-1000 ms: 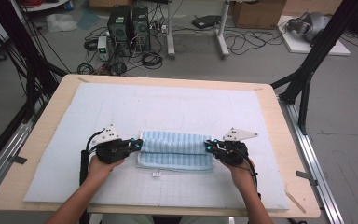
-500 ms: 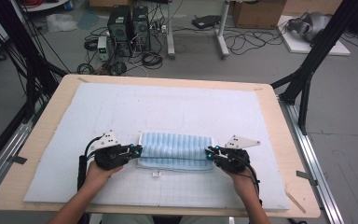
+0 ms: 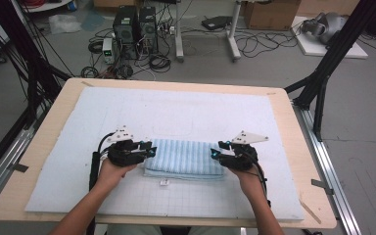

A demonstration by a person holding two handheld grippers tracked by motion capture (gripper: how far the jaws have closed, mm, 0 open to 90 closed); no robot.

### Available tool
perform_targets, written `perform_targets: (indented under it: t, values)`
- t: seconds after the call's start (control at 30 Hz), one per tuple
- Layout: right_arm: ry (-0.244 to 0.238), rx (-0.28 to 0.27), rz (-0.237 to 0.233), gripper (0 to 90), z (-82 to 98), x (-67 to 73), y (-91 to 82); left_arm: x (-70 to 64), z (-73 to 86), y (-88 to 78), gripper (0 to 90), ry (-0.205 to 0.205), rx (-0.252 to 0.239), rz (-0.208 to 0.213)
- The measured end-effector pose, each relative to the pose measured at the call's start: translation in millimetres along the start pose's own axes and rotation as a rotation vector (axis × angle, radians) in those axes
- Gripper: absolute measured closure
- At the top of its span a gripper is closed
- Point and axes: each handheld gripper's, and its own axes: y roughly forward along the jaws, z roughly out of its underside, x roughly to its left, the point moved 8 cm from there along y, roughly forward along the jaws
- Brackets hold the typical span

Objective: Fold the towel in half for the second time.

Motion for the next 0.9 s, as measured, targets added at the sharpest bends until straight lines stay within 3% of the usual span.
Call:
perform_targets:
  t: [0.2,0.27,0.5,0.8,0.9]
  values:
    - [-0.017,0.088,-0.034,54.4,19.8,12.1,9.7,-4.1,27.3,2.5,76.7,-0.016,0.087,0.004]
    - [-0.030,0.109,-0.032,55.1,25.6,13.8,10.8,-4.2,30.8,1.3,77.3,-0.031,0.089,0.007]
    - [-0.091,0.160,-0.011,57.1,39.5,16.5,5.4,-10.5,36.7,-3.2,77.2,-0.014,0.100,0.015]
    - [-0.109,0.158,0.002,57.1,46.9,13.1,-4.8,-16.6,39.6,-6.1,77.7,0.000,0.099,0.038]
    - [-0.084,0.126,-0.004,49.9,45.2,11.3,-10.2,-14.1,36.7,-8.8,70.0,-0.027,0.061,0.050]
